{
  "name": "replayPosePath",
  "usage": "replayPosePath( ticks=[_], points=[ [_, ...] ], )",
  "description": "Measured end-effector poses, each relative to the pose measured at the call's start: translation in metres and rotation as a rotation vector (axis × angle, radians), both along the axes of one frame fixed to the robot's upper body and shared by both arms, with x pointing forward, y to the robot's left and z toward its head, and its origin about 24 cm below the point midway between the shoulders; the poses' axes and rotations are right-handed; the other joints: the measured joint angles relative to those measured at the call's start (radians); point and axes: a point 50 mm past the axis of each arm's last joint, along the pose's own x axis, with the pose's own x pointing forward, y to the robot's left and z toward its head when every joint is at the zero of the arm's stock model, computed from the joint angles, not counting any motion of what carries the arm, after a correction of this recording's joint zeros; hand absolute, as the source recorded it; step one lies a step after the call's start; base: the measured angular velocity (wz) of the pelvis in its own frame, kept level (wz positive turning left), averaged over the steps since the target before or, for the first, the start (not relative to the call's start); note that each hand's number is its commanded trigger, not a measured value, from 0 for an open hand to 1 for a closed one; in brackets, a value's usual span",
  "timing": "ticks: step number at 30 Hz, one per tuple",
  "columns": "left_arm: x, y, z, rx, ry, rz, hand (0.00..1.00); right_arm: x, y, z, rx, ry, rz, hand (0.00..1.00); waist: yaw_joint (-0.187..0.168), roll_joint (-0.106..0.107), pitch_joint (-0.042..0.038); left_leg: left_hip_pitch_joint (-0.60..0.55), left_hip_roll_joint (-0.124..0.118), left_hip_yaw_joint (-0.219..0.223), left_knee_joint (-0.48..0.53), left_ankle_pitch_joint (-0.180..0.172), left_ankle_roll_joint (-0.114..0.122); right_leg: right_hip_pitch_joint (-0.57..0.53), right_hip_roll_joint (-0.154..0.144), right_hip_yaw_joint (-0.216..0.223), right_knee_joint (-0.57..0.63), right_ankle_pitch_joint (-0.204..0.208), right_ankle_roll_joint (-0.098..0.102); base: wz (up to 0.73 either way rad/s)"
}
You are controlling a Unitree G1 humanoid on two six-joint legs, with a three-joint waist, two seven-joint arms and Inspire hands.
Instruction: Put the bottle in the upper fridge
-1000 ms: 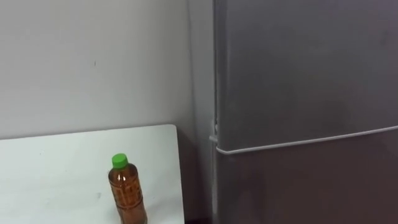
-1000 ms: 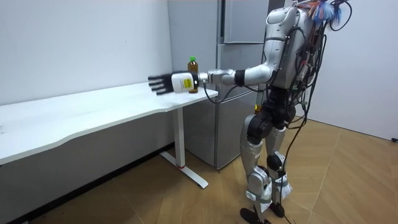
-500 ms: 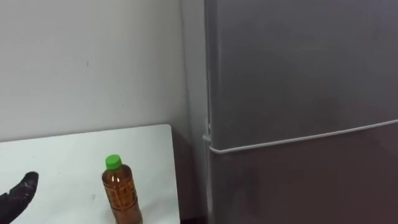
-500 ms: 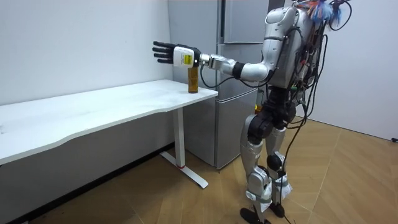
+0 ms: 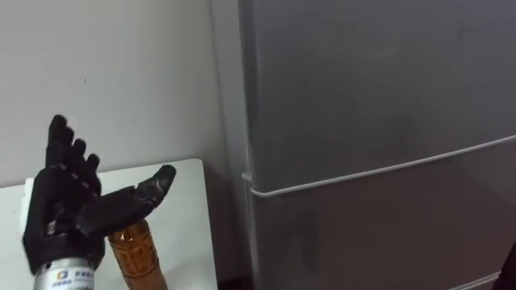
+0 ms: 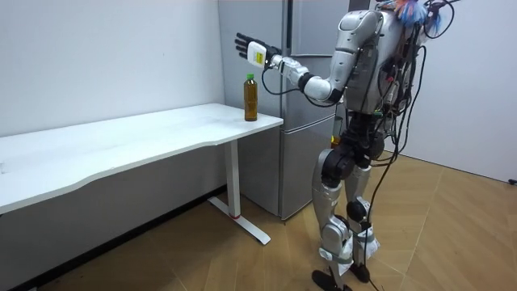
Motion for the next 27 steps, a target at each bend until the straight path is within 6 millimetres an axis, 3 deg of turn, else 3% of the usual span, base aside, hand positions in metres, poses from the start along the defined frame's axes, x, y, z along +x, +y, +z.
replayPosePath(
  ticks=[11,21,27],
  points=[
    [0.006,-0.028,0.008,0.006,-0.031,-0.222,0.00,0.006,0.003,0.000,0.009,-0.006,0.030,0.00,-0.040,0.004,-0.0029,-0.008,0.000,0.004,0.012,0.000,0.000,-0.005,-0.001,0.003,-0.001,0.000,0.000,0.01],
    [0.004,-0.047,0.009,0.002,-0.027,-0.314,0.00,0.009,0.004,0.000,0.001,0.007,0.041,0.00,-0.038,0.008,-0.0051,-0.036,-0.001,0.000,0.024,0.002,0.003,-0.025,-0.003,-0.001,0.001,0.000,0.001,0.11],
    [0.003,-0.052,0.010,0.014,-0.024,-0.350,0.00,0.010,0.003,0.000,0.005,0.014,0.030,0.00,-0.038,0.018,-0.0020,-0.043,-0.001,0.000,0.030,0.002,0.003,-0.026,-0.003,-0.002,0.001,0.001,0.001,0.05]
  ],
)
